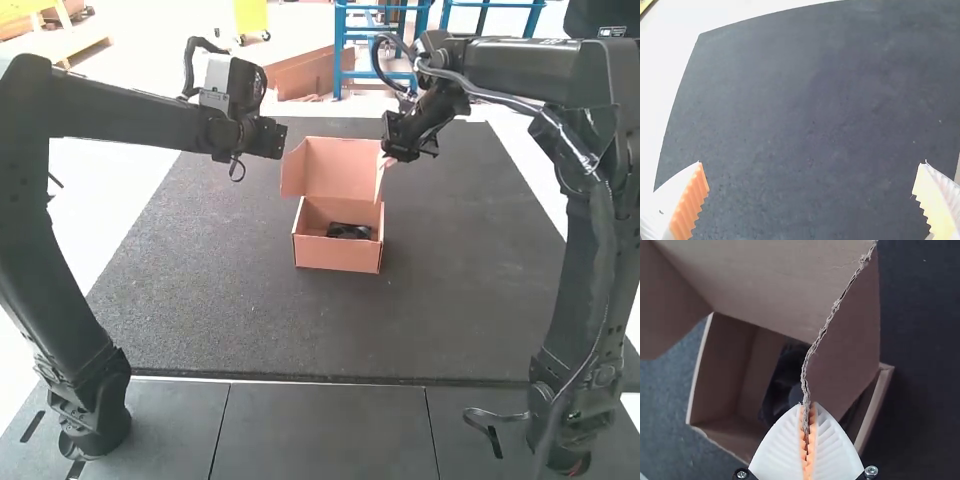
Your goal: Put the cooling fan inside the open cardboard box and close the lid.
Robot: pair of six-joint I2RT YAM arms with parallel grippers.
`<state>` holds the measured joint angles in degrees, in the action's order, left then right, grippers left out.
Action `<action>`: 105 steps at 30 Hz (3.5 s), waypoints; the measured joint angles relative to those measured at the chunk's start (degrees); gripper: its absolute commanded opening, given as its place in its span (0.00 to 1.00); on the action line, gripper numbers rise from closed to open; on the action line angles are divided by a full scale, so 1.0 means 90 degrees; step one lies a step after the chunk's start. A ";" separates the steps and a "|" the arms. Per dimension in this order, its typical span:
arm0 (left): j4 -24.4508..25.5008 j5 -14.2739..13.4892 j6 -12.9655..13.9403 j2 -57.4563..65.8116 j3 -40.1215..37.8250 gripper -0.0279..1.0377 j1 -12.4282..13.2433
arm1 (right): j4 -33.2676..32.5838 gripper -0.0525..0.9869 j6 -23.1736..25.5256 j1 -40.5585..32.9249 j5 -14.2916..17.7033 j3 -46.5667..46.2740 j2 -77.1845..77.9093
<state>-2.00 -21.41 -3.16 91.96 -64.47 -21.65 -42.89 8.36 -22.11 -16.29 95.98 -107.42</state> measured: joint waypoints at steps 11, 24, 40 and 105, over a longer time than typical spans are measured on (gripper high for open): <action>-0.0168 -0.0024 0.0253 0.0097 0.0277 0.94 0.0000 | 0.0068 0.03 0.0000 -0.0024 0.0022 -0.0209 0.0119; -0.0206 0.0831 0.0078 0.0206 0.0274 0.94 -0.0206 | 0.0095 0.03 -0.0007 -0.0036 0.0022 -0.0347 0.0296; -0.0158 0.1367 -0.0124 0.0206 0.0284 0.94 -0.0250 | 0.0413 0.03 -0.0022 -0.0124 0.0022 -0.0906 0.0568; 0.0435 0.1115 -0.0126 0.0308 -0.0629 0.94 -0.0646 | 0.3429 0.93 -0.0792 0.0661 0.1950 -0.4408 0.3461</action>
<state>1.91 -11.38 -4.29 94.74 -70.13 -27.46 -12.03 1.23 -16.16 1.26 56.31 -76.27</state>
